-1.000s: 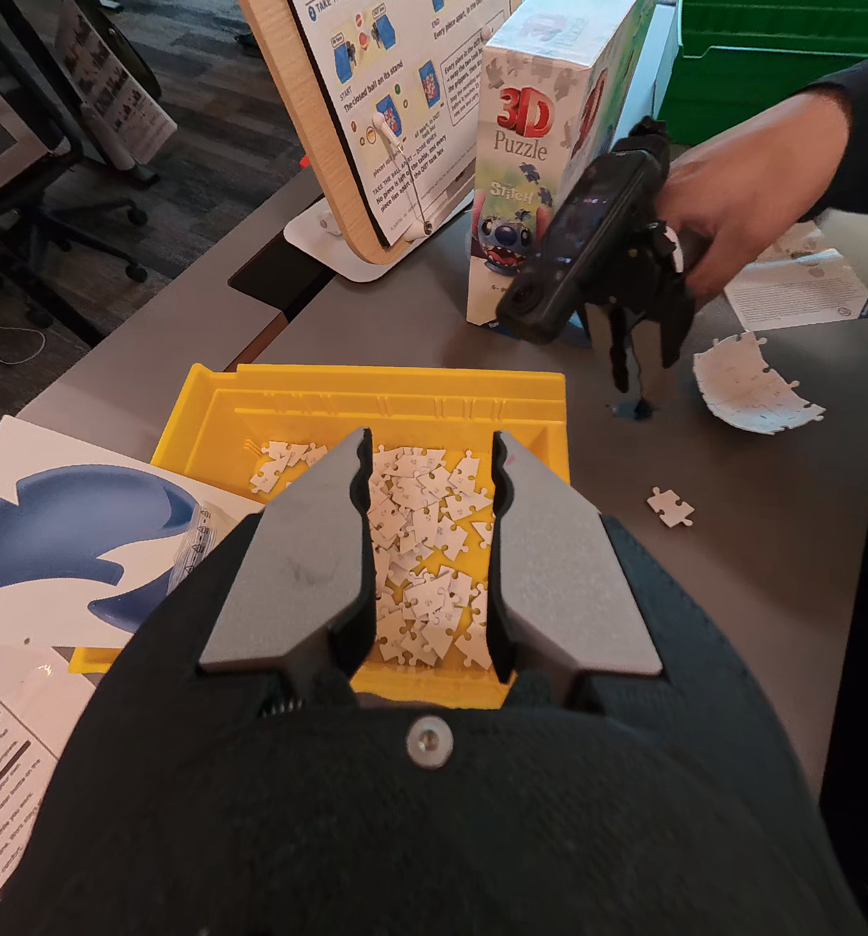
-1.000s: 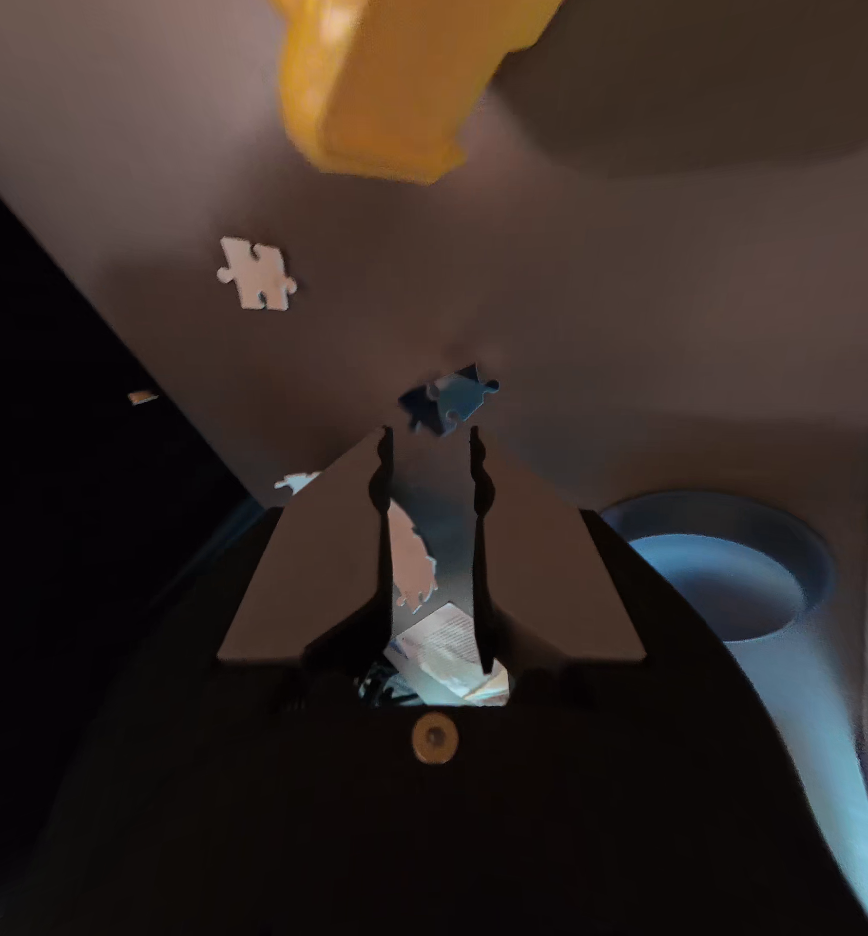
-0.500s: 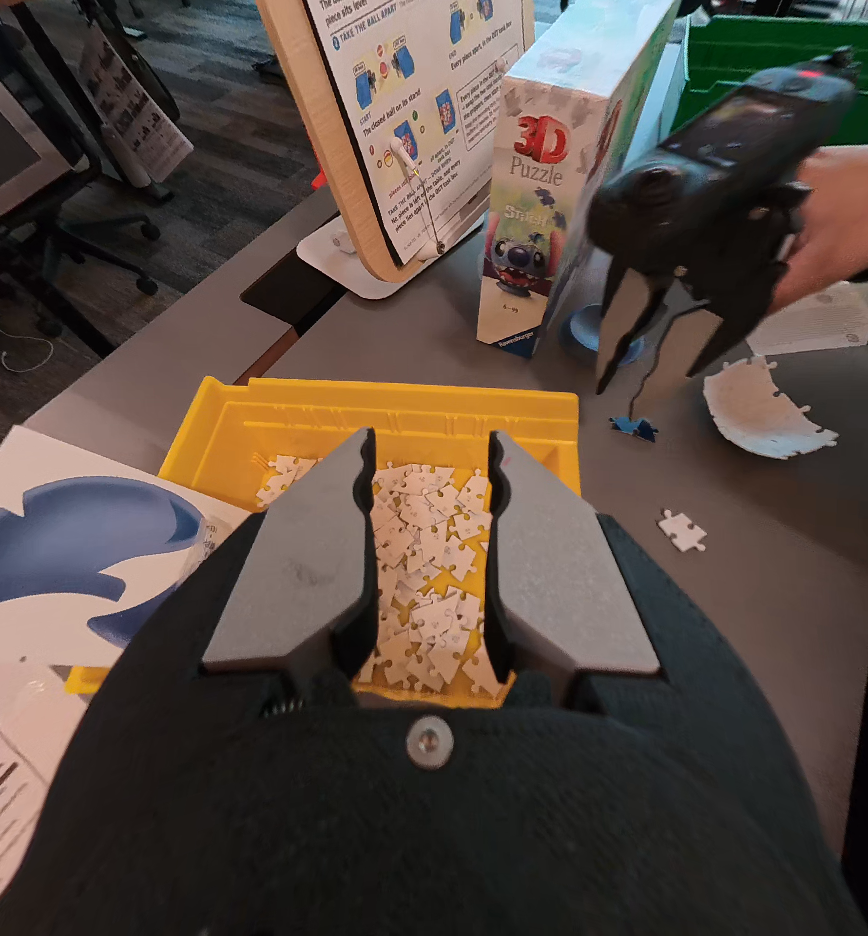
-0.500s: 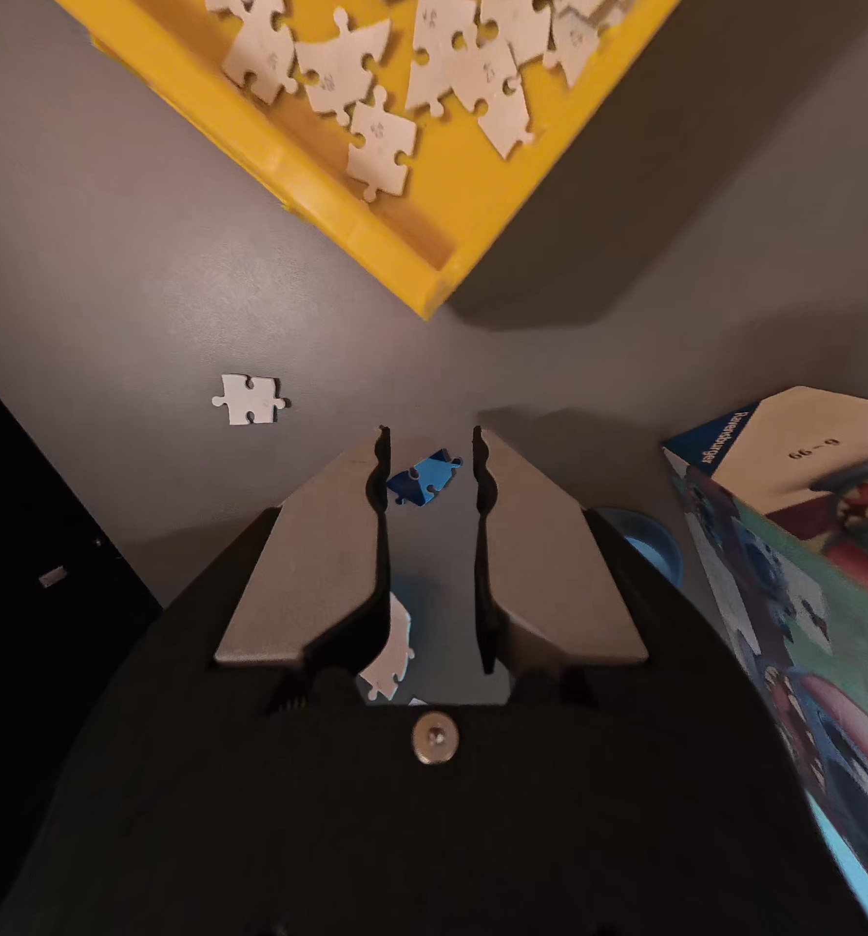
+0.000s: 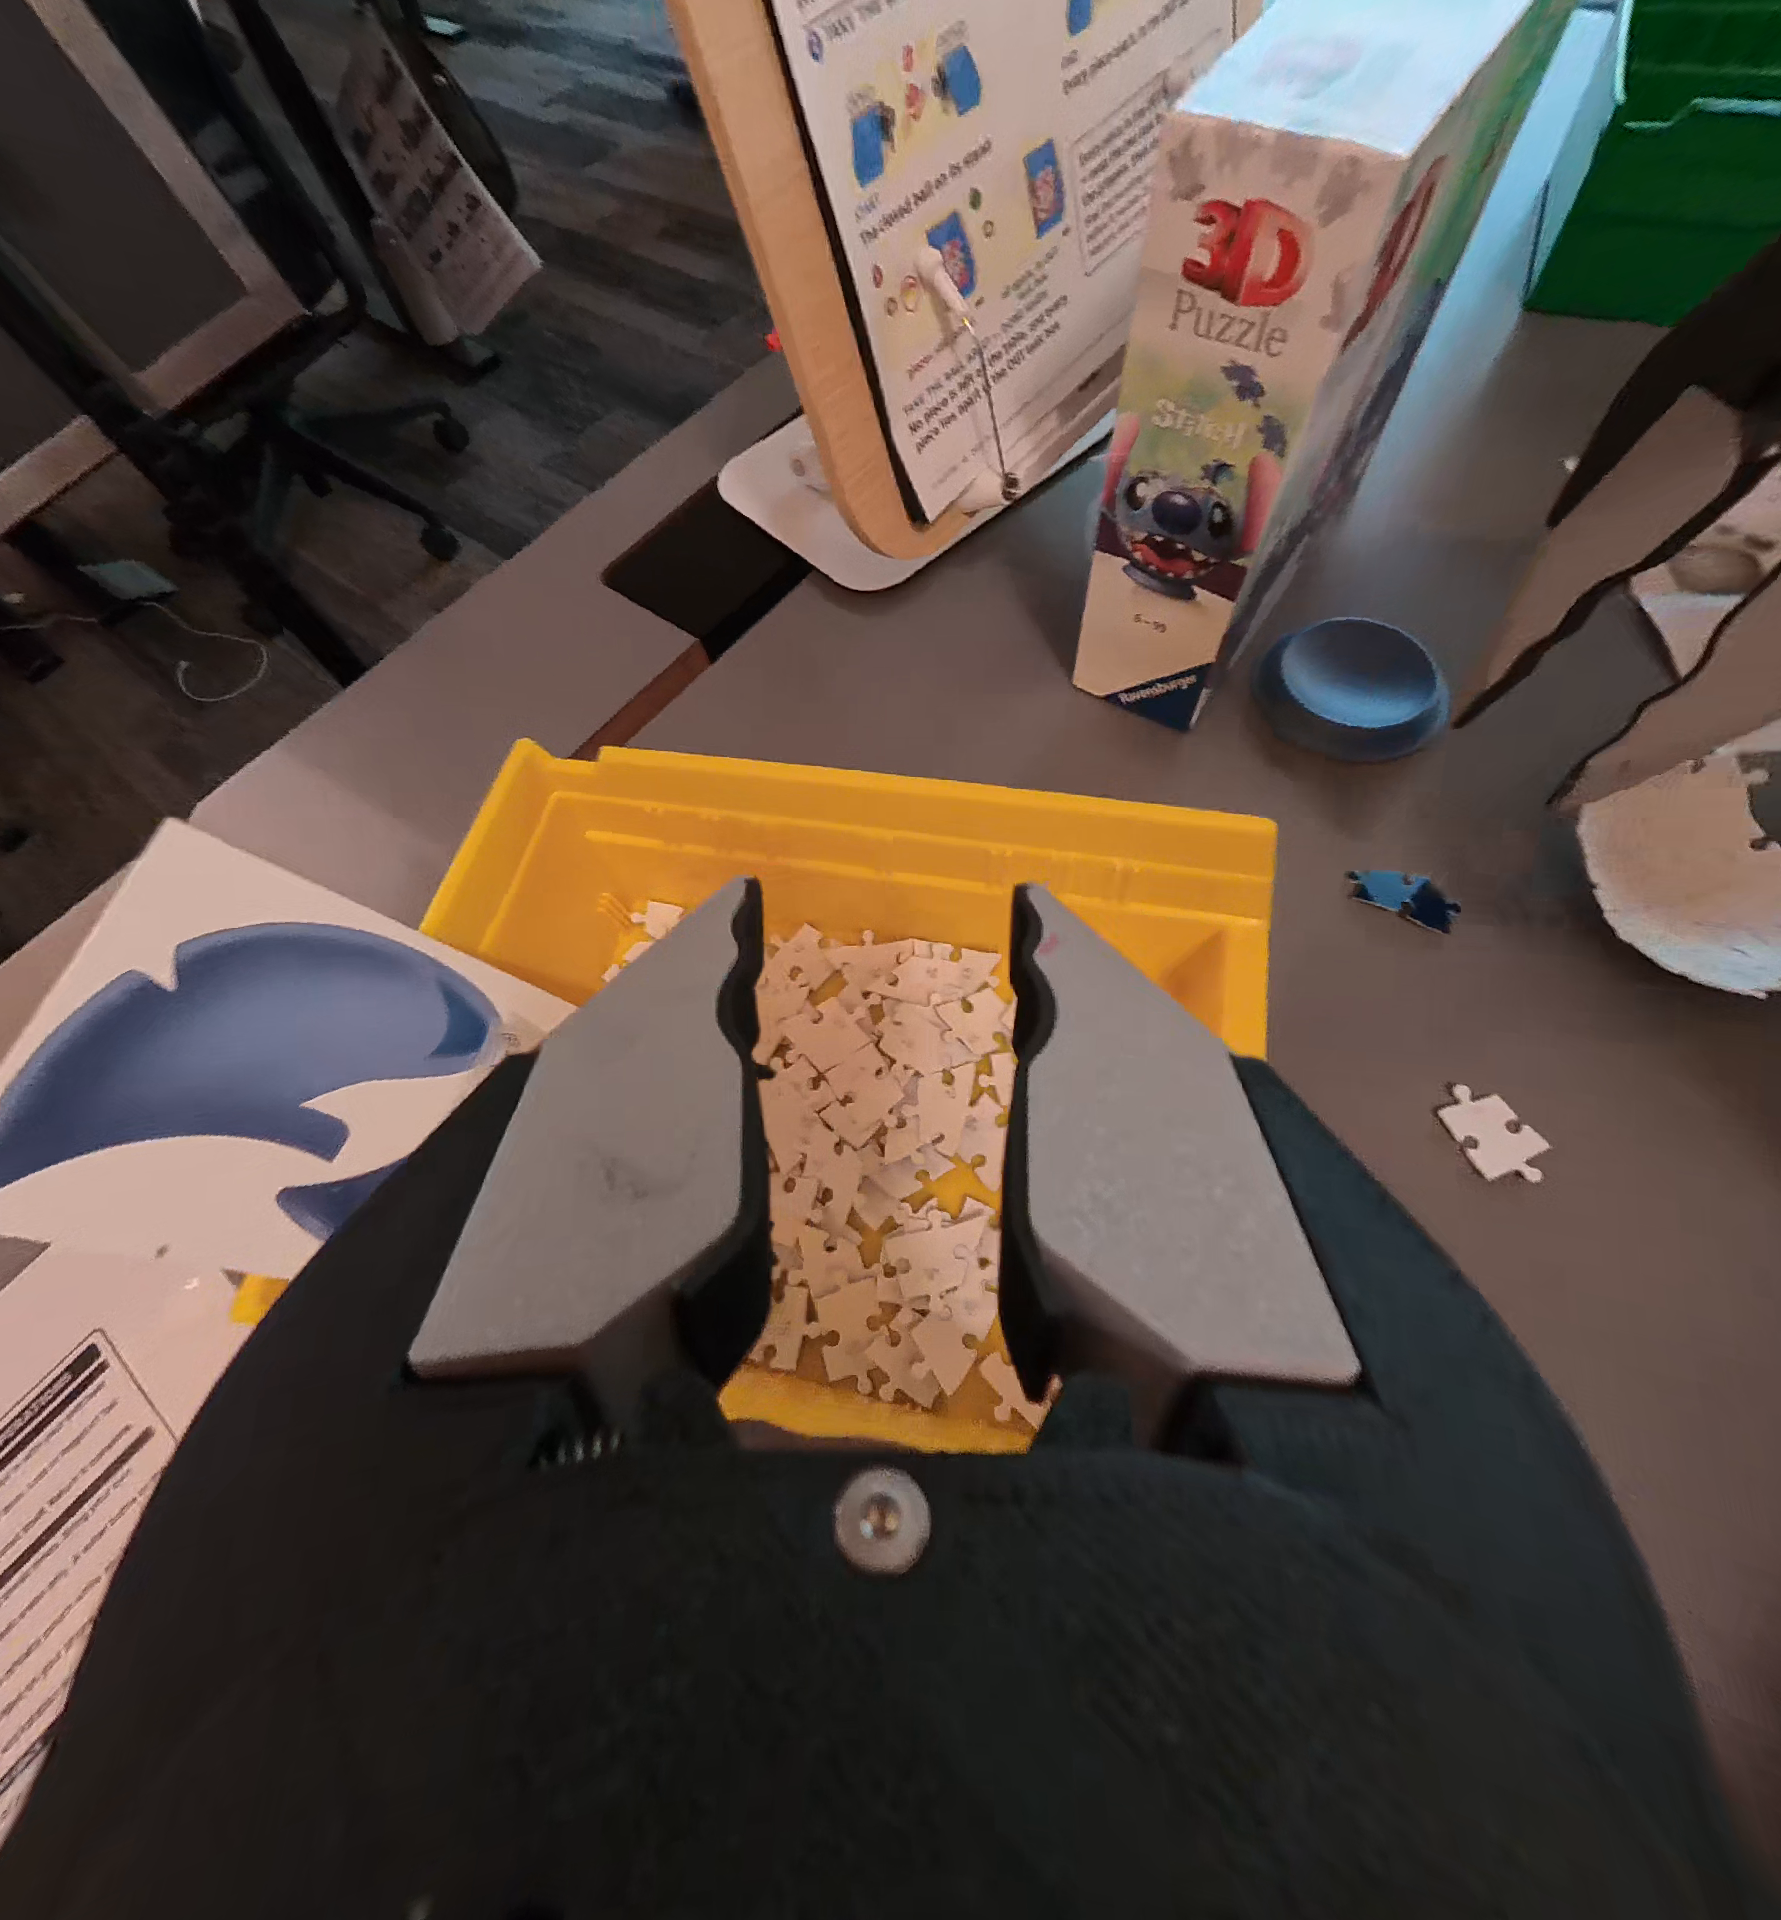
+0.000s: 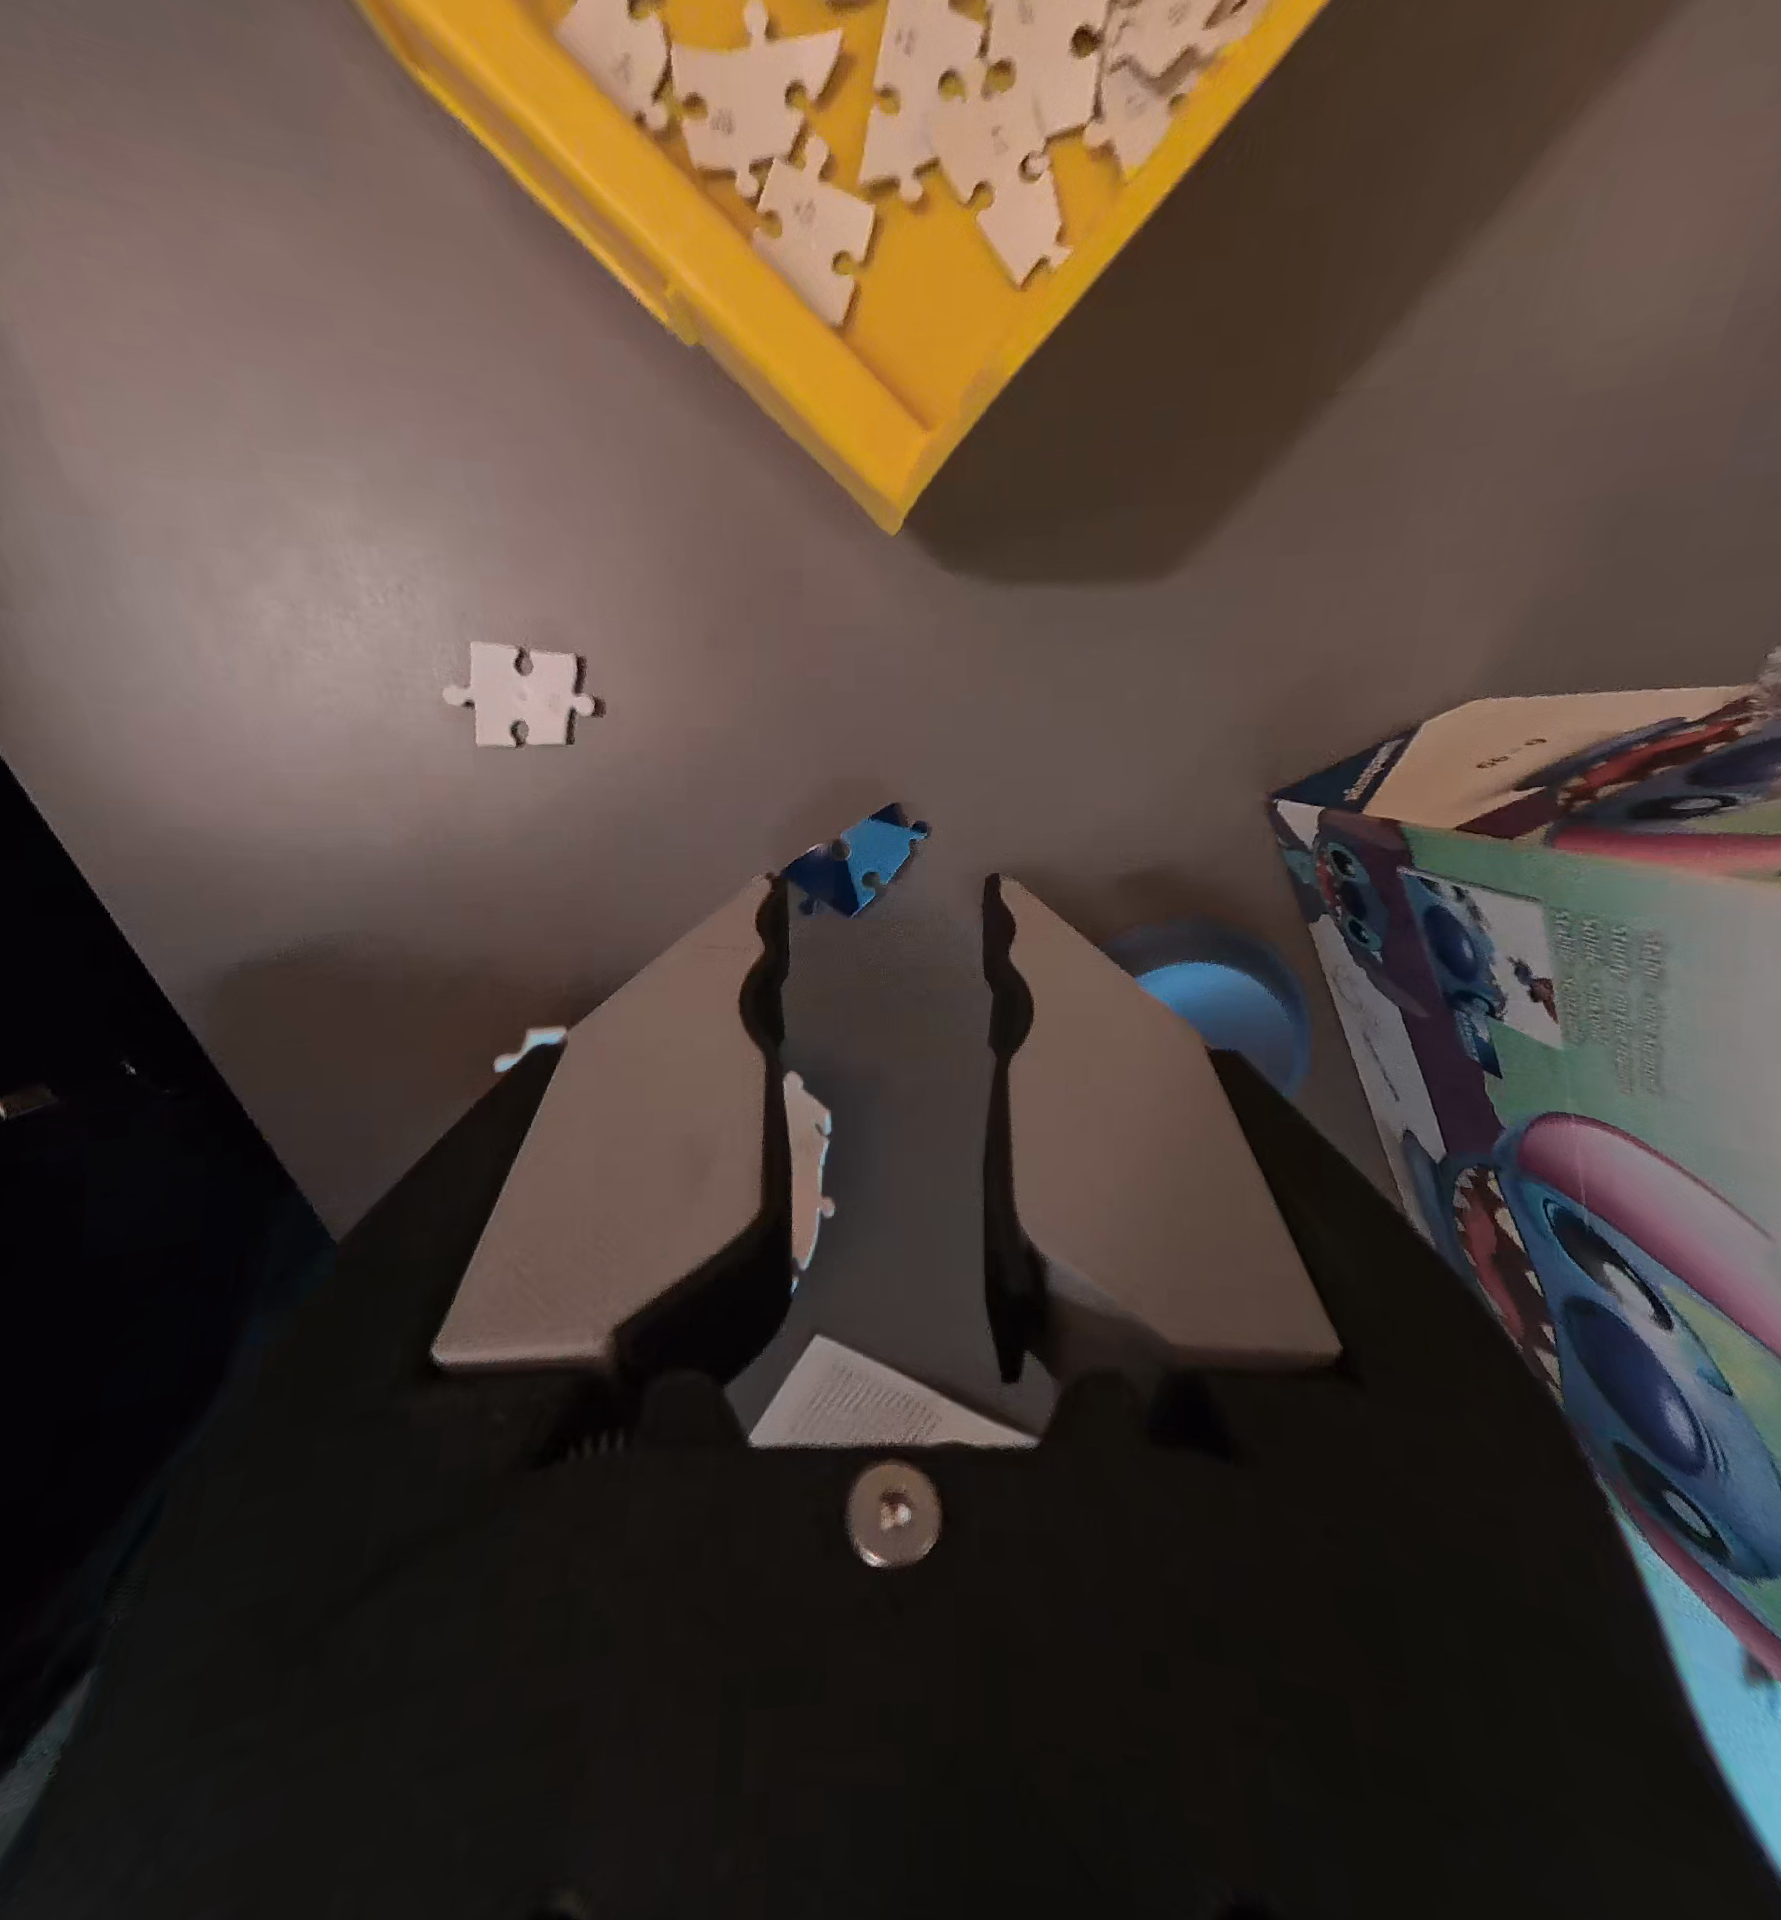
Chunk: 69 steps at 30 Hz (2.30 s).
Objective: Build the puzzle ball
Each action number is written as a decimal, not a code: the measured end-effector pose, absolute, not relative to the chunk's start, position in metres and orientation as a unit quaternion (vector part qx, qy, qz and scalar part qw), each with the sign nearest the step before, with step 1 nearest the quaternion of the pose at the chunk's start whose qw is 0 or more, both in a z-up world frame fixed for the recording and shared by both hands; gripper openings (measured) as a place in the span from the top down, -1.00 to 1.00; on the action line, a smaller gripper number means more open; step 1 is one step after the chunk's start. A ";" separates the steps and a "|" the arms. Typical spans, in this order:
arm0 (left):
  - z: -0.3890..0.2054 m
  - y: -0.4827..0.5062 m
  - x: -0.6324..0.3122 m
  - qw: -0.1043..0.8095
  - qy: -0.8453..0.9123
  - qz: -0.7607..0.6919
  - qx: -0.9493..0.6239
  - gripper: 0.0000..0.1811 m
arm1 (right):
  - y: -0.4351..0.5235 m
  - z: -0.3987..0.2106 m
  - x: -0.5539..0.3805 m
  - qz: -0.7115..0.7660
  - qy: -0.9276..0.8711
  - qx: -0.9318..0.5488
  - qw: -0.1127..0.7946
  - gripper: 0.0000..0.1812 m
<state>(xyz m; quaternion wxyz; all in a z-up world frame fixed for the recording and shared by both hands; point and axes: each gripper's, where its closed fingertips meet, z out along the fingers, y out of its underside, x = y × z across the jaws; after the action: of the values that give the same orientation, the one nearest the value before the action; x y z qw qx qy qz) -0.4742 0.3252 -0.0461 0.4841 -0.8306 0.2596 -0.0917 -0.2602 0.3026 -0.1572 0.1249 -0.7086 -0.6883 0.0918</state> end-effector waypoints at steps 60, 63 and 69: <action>-0.060 0.340 -0.575 0.468 0.158 -0.041 -0.869 0.48 | 0.322 -0.042 -0.421 0.416 -0.657 -0.521 0.352 1.00; -0.091 0.347 -0.561 0.411 0.184 -0.039 -0.892 0.49 | 0.318 -0.049 -0.366 0.447 -0.619 -0.564 0.316 0.98; -0.143 0.332 -0.538 0.317 0.217 -0.020 -0.923 0.50 | 0.341 -0.092 -0.286 0.408 -0.560 -0.644 0.324 0.63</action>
<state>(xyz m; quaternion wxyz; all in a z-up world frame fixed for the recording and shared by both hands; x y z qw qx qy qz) -0.5378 0.3321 -0.1434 0.3169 -0.9231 0.2170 -0.0203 -0.2860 0.3412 -0.0919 0.3238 -0.6444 -0.5596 0.4082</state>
